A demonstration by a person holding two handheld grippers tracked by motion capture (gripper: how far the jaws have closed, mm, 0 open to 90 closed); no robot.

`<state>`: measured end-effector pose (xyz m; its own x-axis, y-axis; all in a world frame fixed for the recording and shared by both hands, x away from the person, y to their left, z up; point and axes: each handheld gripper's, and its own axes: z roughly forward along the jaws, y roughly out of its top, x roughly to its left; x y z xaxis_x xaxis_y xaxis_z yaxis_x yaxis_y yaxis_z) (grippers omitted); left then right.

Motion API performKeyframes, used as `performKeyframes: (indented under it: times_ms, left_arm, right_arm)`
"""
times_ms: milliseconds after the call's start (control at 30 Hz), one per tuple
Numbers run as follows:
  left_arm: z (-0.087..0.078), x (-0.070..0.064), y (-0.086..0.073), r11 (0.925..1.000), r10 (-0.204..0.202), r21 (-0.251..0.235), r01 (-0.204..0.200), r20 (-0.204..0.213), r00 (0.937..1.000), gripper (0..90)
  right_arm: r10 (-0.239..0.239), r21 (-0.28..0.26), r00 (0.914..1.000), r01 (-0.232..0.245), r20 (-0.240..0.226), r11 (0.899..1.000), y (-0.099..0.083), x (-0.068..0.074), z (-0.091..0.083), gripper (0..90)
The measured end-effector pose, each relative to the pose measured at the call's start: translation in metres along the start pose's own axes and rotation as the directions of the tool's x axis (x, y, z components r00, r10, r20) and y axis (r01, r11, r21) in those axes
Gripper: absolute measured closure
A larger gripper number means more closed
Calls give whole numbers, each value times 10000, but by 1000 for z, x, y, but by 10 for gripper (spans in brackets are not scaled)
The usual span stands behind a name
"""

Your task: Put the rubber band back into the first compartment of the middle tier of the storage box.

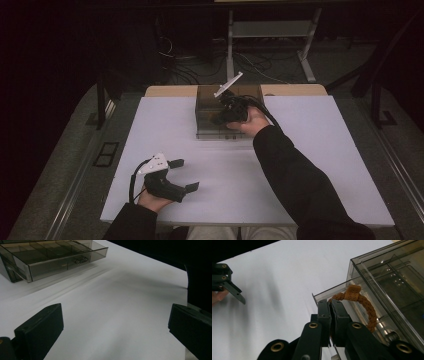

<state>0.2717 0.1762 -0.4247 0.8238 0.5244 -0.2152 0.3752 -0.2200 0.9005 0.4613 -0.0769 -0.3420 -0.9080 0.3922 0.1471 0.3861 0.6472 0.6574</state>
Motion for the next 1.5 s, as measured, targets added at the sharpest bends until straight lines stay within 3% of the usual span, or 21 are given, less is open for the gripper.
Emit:
performKeyframes:
  times_ms: [1500]
  left_arm:
    - [-1, 0, 0, 10000, 76, 29, -76, 0, 10000, 0]
  right_arm:
    - [282, 341, 9996, -279, -79, 9990, -6, -9, 53, 854]
